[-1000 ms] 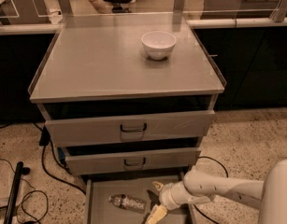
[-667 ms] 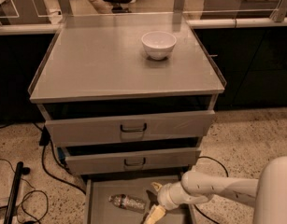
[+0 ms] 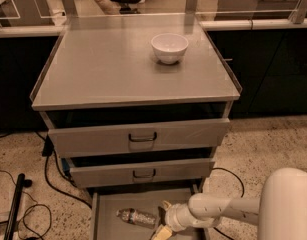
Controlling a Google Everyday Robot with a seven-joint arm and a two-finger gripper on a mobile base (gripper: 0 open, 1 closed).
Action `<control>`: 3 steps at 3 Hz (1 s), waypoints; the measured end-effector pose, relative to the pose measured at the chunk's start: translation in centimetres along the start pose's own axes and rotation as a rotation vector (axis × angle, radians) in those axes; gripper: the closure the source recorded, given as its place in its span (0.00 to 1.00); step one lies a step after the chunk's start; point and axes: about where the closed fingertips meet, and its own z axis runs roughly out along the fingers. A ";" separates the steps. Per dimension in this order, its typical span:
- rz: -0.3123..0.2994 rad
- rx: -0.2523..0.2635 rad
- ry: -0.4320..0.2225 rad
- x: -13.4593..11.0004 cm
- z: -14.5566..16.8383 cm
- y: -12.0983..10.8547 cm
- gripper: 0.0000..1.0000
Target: Pick water bottle from bottom drawer and place on counter
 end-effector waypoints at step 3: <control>-0.008 0.052 -0.167 3.2 6.2 -2.1 0.00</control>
Offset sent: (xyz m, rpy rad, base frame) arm 0.0192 0.0057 -0.0612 0.1789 -0.1798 -0.0898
